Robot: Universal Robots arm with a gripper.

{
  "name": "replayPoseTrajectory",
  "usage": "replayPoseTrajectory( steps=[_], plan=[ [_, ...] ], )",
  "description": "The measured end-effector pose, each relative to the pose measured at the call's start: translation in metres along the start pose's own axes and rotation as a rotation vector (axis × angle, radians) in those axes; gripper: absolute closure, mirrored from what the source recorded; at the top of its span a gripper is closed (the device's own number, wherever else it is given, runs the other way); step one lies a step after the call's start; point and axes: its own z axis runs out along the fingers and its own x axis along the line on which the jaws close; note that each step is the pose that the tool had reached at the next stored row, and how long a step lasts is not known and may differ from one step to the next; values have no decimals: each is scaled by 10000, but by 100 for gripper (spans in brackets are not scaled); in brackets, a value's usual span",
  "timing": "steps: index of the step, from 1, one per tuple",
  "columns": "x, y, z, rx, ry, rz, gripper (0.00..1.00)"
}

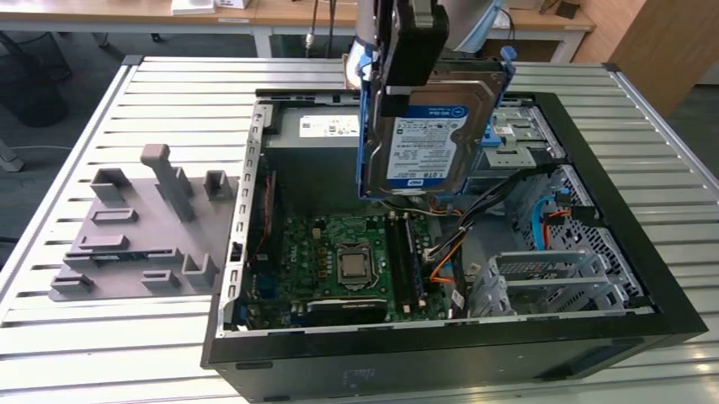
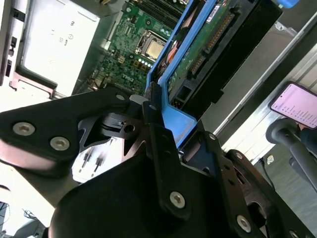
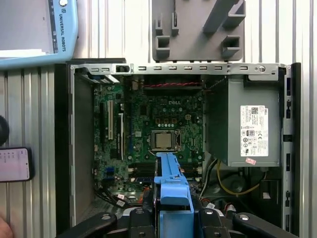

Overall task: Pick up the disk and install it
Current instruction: 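Insert the disk into the insertion slot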

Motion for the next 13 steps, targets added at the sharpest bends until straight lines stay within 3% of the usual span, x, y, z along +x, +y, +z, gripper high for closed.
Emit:
replayPoseTrajectory(
  steps=[5, 13],
  plan=[
    [105, -21, 12, 0, 0, 7, 64],
    [135, -209, 24, 0, 0, 7, 64]
  ],
)
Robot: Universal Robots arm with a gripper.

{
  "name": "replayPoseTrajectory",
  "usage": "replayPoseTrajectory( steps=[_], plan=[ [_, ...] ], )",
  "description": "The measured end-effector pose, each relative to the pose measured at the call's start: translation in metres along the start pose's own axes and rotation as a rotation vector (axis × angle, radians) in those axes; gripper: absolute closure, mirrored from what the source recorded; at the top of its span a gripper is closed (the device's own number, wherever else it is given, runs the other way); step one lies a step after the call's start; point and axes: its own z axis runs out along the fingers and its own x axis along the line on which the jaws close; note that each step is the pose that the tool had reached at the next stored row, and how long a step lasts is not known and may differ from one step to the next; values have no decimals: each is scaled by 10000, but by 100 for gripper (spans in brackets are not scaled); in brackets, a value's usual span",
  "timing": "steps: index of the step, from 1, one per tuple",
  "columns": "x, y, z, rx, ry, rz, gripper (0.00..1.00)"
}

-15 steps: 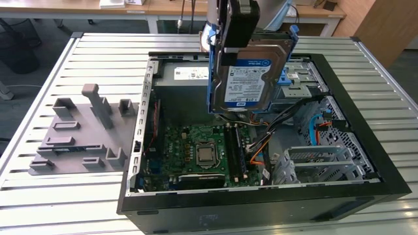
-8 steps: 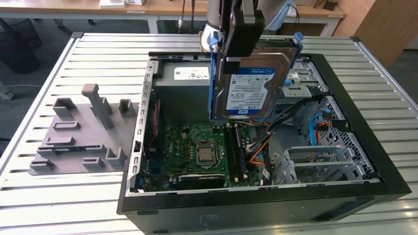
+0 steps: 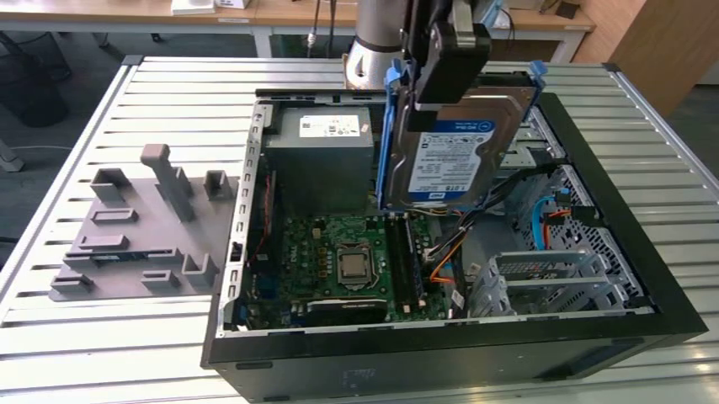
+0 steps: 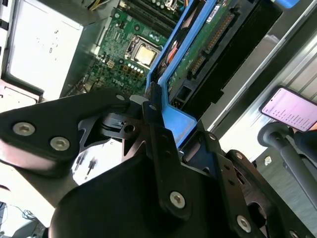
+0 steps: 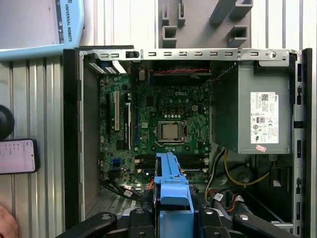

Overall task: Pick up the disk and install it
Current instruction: 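Insert the disk into the insertion slot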

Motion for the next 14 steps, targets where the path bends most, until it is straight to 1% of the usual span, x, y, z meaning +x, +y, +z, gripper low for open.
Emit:
replayPoseTrajectory(
  steps=[2, 4, 11, 14],
  plan=[
    [16, -30, 3, 0, 0, 0, 64],
    [45, -42, 6, 0, 0, 0, 64],
    [210, -53, 15, 0, 2, 0, 64],
    [265, -59, 16, 0, 14, 0, 64]
  ],
)
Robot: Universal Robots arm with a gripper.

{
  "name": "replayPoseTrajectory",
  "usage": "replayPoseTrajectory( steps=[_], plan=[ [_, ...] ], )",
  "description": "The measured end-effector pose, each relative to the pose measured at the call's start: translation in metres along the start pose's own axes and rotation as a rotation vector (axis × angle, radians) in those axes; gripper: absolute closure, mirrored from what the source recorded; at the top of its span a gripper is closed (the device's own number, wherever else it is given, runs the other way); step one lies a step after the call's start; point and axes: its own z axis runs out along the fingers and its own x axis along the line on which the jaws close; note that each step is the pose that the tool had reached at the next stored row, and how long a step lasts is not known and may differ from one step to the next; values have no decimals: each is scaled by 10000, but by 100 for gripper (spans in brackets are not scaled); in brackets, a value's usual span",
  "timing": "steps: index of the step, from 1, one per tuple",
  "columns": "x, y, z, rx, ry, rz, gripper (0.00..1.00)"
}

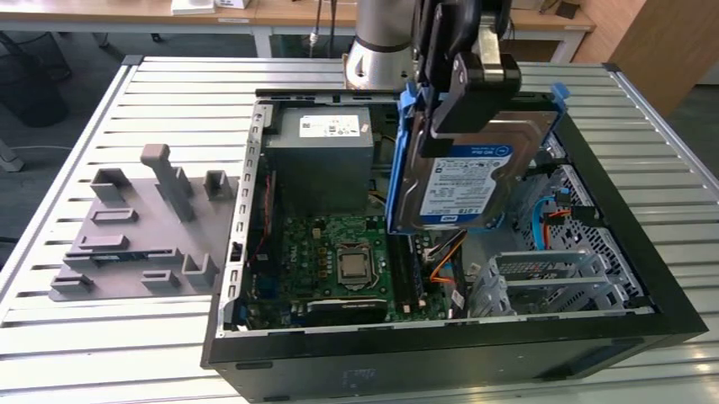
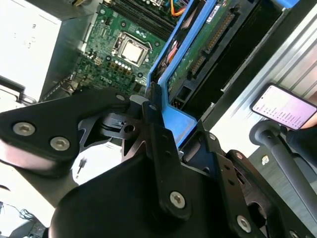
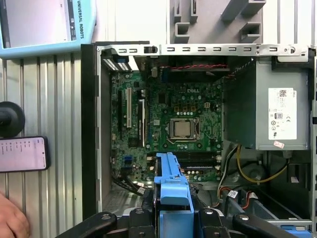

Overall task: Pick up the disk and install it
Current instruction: 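Insert the disk into the insertion slot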

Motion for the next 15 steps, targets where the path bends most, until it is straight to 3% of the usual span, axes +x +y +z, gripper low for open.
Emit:
replayPoseTrajectory(
  steps=[2, 6, 15],
  plan=[
    [18, -9, 1, 2, 33, 2, 64],
    [21, -32, 3, 4, 181, 44, 64],
    [60, -81, 33, 2, 183, 211, 64]
  ],
)
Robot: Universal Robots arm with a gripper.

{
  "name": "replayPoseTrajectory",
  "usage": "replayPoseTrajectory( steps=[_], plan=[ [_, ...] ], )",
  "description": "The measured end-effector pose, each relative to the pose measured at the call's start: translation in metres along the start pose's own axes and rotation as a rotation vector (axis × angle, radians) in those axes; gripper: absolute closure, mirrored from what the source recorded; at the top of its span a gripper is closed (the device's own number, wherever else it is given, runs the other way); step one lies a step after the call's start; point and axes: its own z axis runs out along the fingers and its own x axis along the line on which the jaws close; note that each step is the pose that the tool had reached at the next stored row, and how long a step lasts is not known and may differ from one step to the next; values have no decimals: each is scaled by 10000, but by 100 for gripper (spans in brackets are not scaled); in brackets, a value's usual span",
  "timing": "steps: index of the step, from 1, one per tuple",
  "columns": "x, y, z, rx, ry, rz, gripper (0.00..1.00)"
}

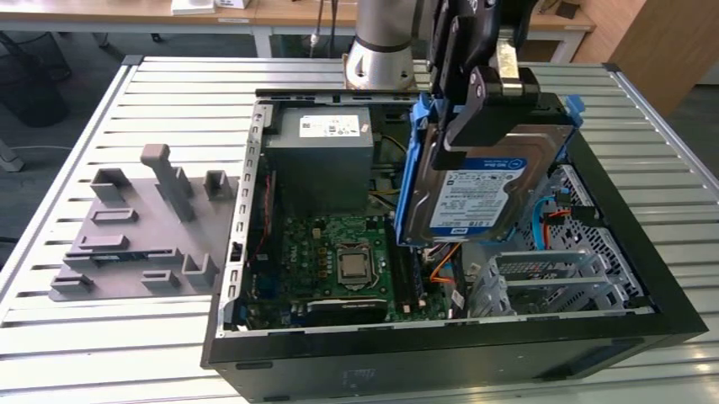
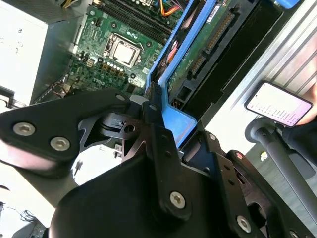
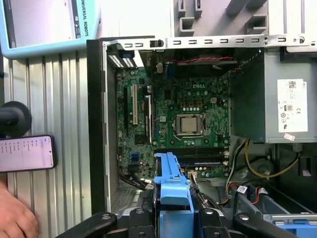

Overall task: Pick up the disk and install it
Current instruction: 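Insert the disk into the insertion slot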

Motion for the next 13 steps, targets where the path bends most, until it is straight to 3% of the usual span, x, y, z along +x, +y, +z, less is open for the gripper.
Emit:
replayPoseTrajectory(
  steps=[4, 13],
  plan=[
    [20, -19, 8, -1, -1, 54, 64],
    [19, -184, 23, -2, 2, 83, 64]
  ],
)
